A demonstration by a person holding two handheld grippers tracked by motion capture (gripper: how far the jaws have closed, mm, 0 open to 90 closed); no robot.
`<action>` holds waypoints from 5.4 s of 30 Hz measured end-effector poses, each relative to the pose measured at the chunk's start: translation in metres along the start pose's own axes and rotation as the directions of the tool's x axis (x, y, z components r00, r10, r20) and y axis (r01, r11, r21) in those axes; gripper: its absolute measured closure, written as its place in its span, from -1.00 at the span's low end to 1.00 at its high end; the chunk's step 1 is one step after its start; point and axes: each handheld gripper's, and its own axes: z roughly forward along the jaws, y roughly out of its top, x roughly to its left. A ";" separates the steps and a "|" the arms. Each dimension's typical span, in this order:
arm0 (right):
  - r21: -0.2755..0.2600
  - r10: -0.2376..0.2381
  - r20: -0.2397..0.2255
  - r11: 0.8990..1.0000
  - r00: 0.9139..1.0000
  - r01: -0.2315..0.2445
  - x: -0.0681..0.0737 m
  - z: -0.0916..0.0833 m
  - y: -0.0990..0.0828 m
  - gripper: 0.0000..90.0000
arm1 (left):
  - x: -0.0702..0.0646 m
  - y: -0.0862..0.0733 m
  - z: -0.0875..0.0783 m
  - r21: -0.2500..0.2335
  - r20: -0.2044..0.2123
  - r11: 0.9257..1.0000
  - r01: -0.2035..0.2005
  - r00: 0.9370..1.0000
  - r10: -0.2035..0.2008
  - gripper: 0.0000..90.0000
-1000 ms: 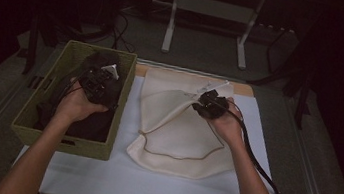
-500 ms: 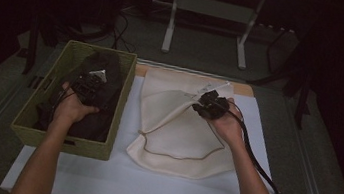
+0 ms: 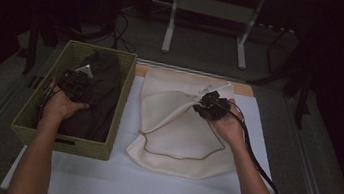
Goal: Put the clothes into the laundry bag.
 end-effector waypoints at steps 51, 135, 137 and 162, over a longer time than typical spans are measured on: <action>0.001 0.034 -0.053 0.999 0.998 -0.034 0.004 0.011 0.006 0.66 | -0.016 0.015 0.031 0.083 0.021 0.989 0.125 0.992 -0.128 -0.46; -0.044 0.082 -0.027 0.996 0.996 -0.083 -0.007 -0.014 0.025 0.91 | -0.047 0.028 -0.242 -0.041 0.172 0.915 -0.400 0.900 0.401 0.26; -0.043 0.082 -0.025 0.996 0.996 -0.083 -0.007 -0.013 0.025 0.91 | -0.051 0.028 -0.244 -0.046 0.170 0.909 -0.413 0.894 0.415 0.26; -0.051 0.098 -0.025 0.994 0.995 -0.099 -0.012 -0.016 0.026 0.91 | -0.116 0.020 -0.264 -0.121 0.243 0.794 -0.595 0.758 0.605 0.26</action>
